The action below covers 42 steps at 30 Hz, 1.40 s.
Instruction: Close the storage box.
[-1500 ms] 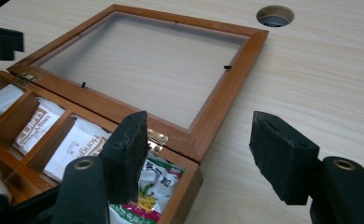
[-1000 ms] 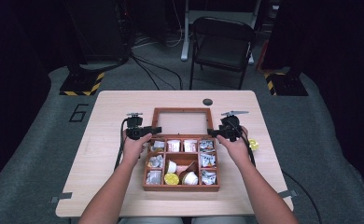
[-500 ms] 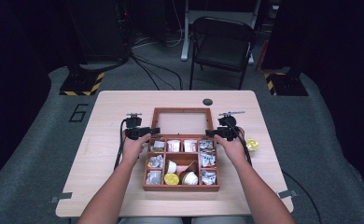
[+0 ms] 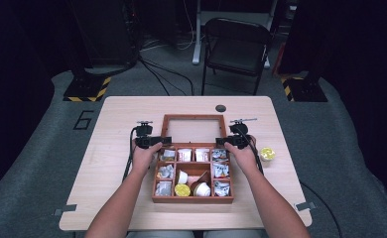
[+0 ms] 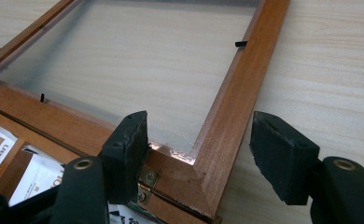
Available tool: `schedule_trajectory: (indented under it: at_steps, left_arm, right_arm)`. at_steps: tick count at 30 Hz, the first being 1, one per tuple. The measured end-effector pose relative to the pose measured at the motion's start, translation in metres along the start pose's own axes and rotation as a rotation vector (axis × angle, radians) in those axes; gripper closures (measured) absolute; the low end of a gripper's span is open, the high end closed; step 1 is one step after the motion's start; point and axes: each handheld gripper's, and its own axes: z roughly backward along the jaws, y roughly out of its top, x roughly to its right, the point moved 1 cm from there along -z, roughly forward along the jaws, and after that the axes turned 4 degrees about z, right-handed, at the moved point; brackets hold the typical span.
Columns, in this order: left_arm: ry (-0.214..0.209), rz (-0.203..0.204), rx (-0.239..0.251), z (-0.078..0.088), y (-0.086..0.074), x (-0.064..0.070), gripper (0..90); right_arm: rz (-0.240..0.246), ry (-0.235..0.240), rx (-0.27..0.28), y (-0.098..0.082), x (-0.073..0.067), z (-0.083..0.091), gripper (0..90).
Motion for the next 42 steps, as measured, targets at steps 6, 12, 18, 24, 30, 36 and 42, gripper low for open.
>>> schedule_trajectory:
  at_steps: [6, 12, 18, 24, 30, 36, 42]
  left_arm:
    - [-0.008, 0.018, 0.002, -0.002, 0.000, -0.002, 37.6]
    - [-0.019, 0.037, 0.012, -0.005, 0.000, -0.004, 37.2]
    - [-0.036, 0.055, 0.008, -0.007, 0.001, -0.008, 36.5]
    - [-0.061, 0.083, 0.009, -0.010, 0.000, -0.007, 35.8]
    - [-0.069, 0.091, 0.006, -0.012, 0.000, -0.007, 34.6]
    - [-0.061, 0.067, -0.016, -0.013, 0.002, -0.004, 32.0]
    - [-0.042, 0.049, -0.040, -0.015, 0.006, -0.002, 28.6]
  right_arm:
    - [-0.023, -0.016, 0.000, 0.001, 0.002, -0.005, 36.1]
    - [-0.040, 0.001, 0.006, 0.001, 0.006, -0.007, 35.8]
    - [-0.057, 0.024, -0.016, 0.003, 0.006, -0.010, 33.8]
    - [-0.042, 0.007, -0.041, 0.007, 0.002, -0.013, 29.2]
    - [-0.066, 0.009, -0.051, 0.008, 0.002, -0.016, 26.9]
    - [-0.078, 0.037, -0.051, 0.007, 0.006, -0.017, 26.1]
    - [-0.093, 0.068, -0.054, 0.007, 0.011, -0.019, 25.4]
